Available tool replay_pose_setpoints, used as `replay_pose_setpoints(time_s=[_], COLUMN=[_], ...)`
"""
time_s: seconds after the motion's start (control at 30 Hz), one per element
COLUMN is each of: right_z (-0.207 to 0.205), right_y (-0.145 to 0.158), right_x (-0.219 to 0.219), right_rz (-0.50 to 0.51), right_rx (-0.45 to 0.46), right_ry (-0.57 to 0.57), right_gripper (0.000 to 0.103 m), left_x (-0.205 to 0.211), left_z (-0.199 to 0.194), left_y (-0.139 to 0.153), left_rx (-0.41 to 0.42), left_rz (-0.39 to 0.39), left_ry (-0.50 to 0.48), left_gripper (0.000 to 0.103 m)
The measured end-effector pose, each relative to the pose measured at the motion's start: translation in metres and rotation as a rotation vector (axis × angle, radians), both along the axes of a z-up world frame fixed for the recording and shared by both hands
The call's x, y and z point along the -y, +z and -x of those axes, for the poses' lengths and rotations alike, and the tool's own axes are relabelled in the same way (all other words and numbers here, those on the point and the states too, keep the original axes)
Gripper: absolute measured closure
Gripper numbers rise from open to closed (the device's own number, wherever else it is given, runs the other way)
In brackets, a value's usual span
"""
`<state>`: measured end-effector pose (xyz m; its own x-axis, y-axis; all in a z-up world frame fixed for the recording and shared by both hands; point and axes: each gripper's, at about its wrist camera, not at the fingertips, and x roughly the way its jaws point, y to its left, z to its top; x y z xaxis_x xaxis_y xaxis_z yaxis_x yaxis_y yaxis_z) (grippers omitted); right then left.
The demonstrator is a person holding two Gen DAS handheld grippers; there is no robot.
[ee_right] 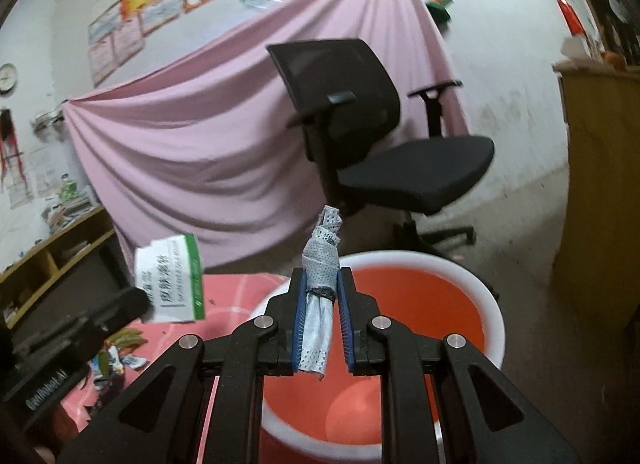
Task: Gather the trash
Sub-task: 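Carry the grey strip to the orange bucket and open the right gripper, then return the right gripper to the table and grasp the dark blue wrapper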
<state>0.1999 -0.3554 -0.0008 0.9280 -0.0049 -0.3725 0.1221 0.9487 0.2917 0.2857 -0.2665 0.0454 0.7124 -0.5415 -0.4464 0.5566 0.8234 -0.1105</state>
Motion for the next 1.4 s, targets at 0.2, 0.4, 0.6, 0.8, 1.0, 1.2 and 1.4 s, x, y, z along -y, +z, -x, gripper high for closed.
replay_pose_setpoints(time_s=[0.2, 0.4, 0.6, 0.8, 1.0, 1.2, 1.4], right_z=[-0.004, -0.001, 0.001, 0.001, 0.004, 0.007, 0.012], right_y=[-0.013, -0.021, -0.022, -0.020, -0.017, -0.008, 0.008], right_x=[0.020, 0.031, 0.033, 0.031, 0.027, 0.017, -0.008], right_rz=[-0.064, -0.130, -0.143, -0.145, -0.135, -0.095, -0.020], right_rx=[-0.084, -0.126, -0.141, -0.137, -0.114, -0.066, 0.021], right_ry=[-0.025, -0.043, -0.048, -0.057, -0.057, -0.051, -0.022], right_gripper=[0.087, 0.087, 0.084, 0.072, 0.060, 0.050, 0.022], left_x=[0.016, 0.018, 0.018, 0.011, -0.002, -0.031, -0.078], left_z=[-0.004, 0.003, 0.005, 0.004, 0.008, 0.020, 0.032], left_y=[-0.015, -0.023, -0.025, -0.024, -0.019, -0.004, 0.010], left_rx=[-0.072, -0.104, -0.106, -0.104, -0.094, -0.038, 0.000], left_rz=[-0.077, -0.114, -0.131, -0.135, -0.131, -0.092, -0.015], left_ry=[-0.007, -0.012, 0.000, 0.028, 0.059, 0.121, 0.214], left_gripper=[0.101, 0.101, 0.101, 0.100, 0.088, 0.061, 0.048])
